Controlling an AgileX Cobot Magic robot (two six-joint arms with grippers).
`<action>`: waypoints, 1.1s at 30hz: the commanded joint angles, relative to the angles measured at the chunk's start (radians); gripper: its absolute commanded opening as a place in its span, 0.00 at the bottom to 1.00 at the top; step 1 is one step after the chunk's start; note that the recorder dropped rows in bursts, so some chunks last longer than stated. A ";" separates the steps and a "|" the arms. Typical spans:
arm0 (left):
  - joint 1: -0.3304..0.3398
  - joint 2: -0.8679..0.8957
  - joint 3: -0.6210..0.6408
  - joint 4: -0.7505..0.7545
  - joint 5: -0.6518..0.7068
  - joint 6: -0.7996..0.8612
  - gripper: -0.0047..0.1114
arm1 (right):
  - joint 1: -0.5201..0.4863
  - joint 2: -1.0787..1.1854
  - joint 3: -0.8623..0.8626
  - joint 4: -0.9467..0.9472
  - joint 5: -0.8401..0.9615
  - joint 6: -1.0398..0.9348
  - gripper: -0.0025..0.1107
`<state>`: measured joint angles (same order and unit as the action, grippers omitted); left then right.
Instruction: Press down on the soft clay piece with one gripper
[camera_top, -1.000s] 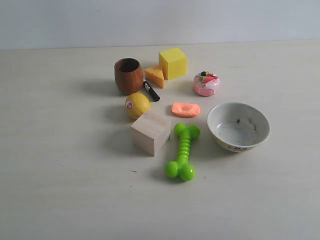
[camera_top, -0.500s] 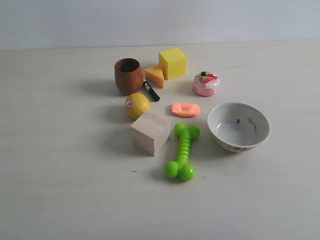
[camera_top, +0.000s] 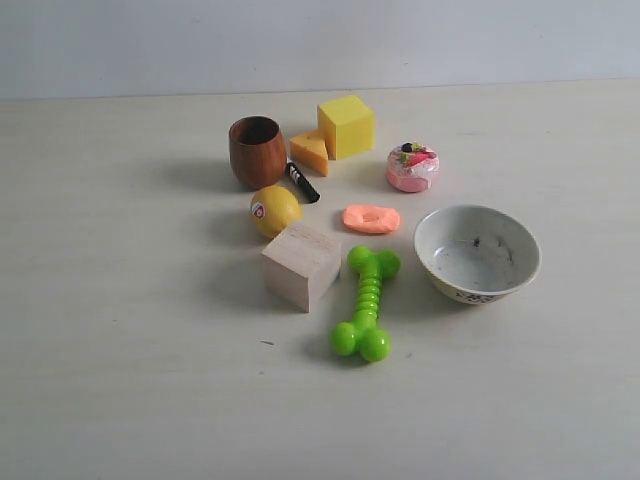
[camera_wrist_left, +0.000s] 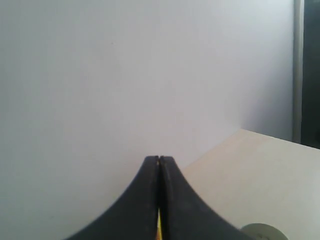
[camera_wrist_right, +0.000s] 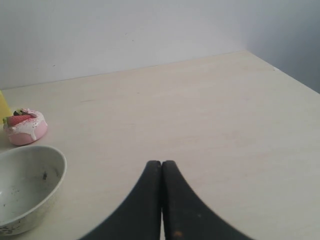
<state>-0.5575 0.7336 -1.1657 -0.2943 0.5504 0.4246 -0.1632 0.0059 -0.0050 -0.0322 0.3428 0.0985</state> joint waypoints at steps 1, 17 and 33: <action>0.003 -0.001 0.004 0.027 0.000 -0.090 0.04 | 0.000 -0.006 0.005 0.000 -0.004 0.000 0.02; 0.451 -0.171 0.310 0.035 0.024 -0.251 0.04 | 0.000 -0.006 0.005 0.000 -0.004 0.000 0.02; 0.583 -0.519 0.866 0.021 -0.311 -0.249 0.04 | 0.000 -0.006 0.005 0.000 -0.004 0.000 0.02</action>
<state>0.0222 0.2549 -0.3578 -0.2613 0.3177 0.1793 -0.1632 0.0059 -0.0050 -0.0322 0.3428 0.0985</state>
